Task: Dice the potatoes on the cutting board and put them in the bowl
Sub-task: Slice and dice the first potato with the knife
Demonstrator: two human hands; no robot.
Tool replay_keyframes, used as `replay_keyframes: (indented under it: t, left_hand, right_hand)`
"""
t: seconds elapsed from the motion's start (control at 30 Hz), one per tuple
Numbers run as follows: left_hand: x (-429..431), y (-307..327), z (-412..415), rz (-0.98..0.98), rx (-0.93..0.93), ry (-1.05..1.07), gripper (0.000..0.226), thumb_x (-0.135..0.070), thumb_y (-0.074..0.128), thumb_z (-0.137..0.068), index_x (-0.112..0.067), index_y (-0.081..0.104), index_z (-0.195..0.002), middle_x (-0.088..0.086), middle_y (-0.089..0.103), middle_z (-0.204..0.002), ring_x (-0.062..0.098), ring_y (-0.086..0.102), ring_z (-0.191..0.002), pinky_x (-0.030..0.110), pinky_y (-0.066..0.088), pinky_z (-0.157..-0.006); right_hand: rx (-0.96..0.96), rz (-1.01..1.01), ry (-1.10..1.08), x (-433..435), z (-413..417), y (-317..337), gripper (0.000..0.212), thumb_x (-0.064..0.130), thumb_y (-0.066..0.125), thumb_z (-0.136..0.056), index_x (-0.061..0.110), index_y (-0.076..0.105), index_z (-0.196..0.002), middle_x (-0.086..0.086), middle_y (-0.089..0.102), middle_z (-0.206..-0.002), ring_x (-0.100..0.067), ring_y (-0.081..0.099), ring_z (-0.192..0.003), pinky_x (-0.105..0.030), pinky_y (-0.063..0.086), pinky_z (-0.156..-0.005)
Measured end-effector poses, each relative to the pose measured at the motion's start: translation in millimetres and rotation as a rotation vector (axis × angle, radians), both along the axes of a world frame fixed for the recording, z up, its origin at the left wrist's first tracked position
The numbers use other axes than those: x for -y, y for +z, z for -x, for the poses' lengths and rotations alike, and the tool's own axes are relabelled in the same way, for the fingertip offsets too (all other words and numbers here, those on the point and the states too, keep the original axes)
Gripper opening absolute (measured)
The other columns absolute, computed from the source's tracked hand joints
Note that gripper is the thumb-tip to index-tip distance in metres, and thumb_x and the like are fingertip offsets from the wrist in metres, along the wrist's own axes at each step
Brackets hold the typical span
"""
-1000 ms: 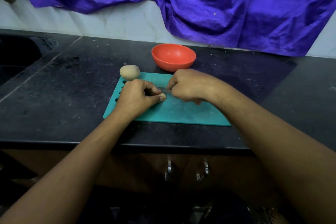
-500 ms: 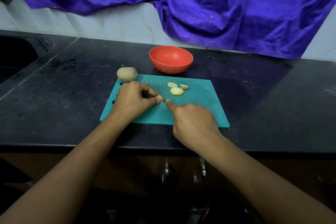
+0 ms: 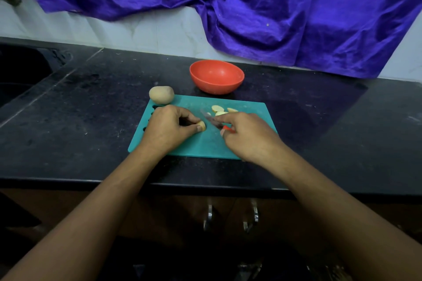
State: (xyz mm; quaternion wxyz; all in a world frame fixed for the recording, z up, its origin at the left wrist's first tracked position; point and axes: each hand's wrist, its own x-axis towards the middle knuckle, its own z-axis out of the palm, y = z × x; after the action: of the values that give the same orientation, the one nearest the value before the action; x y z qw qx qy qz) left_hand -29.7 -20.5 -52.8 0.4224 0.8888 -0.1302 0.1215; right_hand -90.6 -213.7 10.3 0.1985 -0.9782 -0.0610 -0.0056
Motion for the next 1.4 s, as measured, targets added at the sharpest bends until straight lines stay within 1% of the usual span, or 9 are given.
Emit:
replay_keyframes:
  t: [0.1, 0.3, 0.5, 0.57, 0.7, 0.97, 1.17, 1.3, 1.4]
  left_hand:
    - [-0.3, -0.2, 0.3, 0.009, 0.003, 0.003, 0.012, -0.038, 0.088, -0.077, -0.033, 0.080, -0.082, -0.023, 0.075, -0.082, -0.005, 0.068, -0.087, 0.034, 0.057, -0.088]
    - [-0.1, -2.2, -2.5, 0.005, 0.005, 0.007, 0.013, -0.039, 0.088, -0.076, -0.032, 0.081, -0.083, -0.022, 0.075, -0.083, -0.005, 0.068, -0.087, 0.036, 0.058, -0.088]
    - [-1.5, -3.7, -3.8, -0.006, 0.022, -0.006, 0.011, -0.038, 0.088, -0.076, -0.032, 0.082, -0.083, -0.021, 0.076, -0.083, -0.002, 0.070, -0.085, 0.039, 0.058, -0.087]
    - [-2.0, -4.0, -4.3, -0.003, 0.024, -0.010, 0.010, -0.037, 0.087, -0.077, -0.032, 0.081, -0.083, -0.021, 0.076, -0.082, -0.002, 0.070, -0.084, 0.039, 0.058, -0.087]
    - [-2.0, -2.5, -3.3, -0.002, 0.016, -0.011, 0.009, -0.034, 0.088, -0.077, -0.032, 0.081, -0.084, -0.022, 0.076, -0.083, -0.003, 0.070, -0.086, 0.037, 0.058, -0.090]
    - [-0.6, -0.7, -1.4, -0.007, 0.015, -0.007, 0.009, -0.035, 0.088, -0.078, -0.033, 0.081, -0.083, -0.023, 0.075, -0.083, -0.005, 0.069, -0.088, 0.035, 0.057, -0.089]
    - [-0.1, 1.1, 0.9, 0.005, 0.013, 0.018, 0.011, -0.035, 0.089, -0.076, -0.030, 0.081, -0.080, -0.021, 0.075, -0.079, -0.006, 0.067, -0.082, 0.023, 0.055, -0.080]
    - [1.1, 0.9, 0.9, 0.016, 0.004, 0.029, 0.011, -0.034, 0.090, -0.075, -0.029, 0.080, -0.077, -0.020, 0.074, -0.076, -0.005, 0.067, -0.079, 0.023, 0.055, -0.078]
    - [0.1, -0.1, 0.4, 0.014, 0.003, 0.036, 0.011, -0.034, 0.090, -0.075, -0.030, 0.080, -0.077, -0.020, 0.075, -0.076, -0.004, 0.068, -0.080, 0.029, 0.057, -0.081]
  right_hand:
    - [-0.022, 0.006, 0.023, -6.7, -1.8, 0.1, 0.047, 0.023, 0.052, -0.098, 0.051, 0.059, -0.136, -0.002, 0.065, -0.130, -0.025, 0.064, -0.106, -0.036, 0.054, -0.085]
    - [-0.035, 0.086, 0.029, -16.2, -6.3, 5.8, 0.047, 0.024, 0.051, -0.097, 0.048, 0.060, -0.137, -0.003, 0.055, -0.147, -0.027, 0.059, -0.118, -0.037, 0.052, -0.091]
    - [-0.007, 0.188, 0.016, -30.4, -6.9, 11.9, 0.038, 0.023, 0.052, -0.095, 0.029, 0.067, -0.129, -0.005, 0.062, -0.135, -0.031, 0.057, -0.122, -0.044, 0.053, -0.096]
    - [-0.012, 0.196, 0.003, -33.9, -7.3, 10.1, 0.038, 0.023, 0.052, -0.096, 0.027, 0.065, -0.132, -0.007, 0.060, -0.136, -0.032, 0.057, -0.123, -0.043, 0.051, -0.095]
    - [0.005, 0.221, -0.004, -35.1, -1.8, -2.7, 0.041, 0.024, 0.052, -0.097, 0.030, 0.060, -0.137, -0.008, 0.064, -0.125, -0.032, 0.061, -0.113, -0.037, 0.044, -0.077]
    - [0.102, 0.281, 0.034, -30.0, 22.8, -22.1, 0.058, 0.024, 0.049, -0.101, 0.032, 0.036, -0.157, -0.005, 0.067, -0.110, -0.027, 0.064, -0.100, -0.038, 0.043, -0.070]
    - [-0.042, -0.009, -0.037, -9.3, 11.6, -8.7, 0.045, 0.030, 0.053, -0.102, 0.044, 0.053, -0.145, 0.006, 0.065, -0.124, -0.019, 0.062, -0.107, -0.039, 0.053, -0.089]
    - [0.025, 0.036, -0.016, -13.6, 7.3, 2.0, 0.044, 0.027, 0.053, -0.100, 0.043, 0.058, -0.140, -0.002, 0.064, -0.135, -0.028, 0.060, -0.120, -0.045, 0.053, -0.098]
    - [0.014, 0.101, 0.007, -20.4, 6.4, 6.6, 0.045, 0.024, 0.052, -0.099, 0.042, 0.059, -0.139, -0.003, 0.064, -0.134, -0.029, 0.058, -0.121, -0.042, 0.052, -0.096]
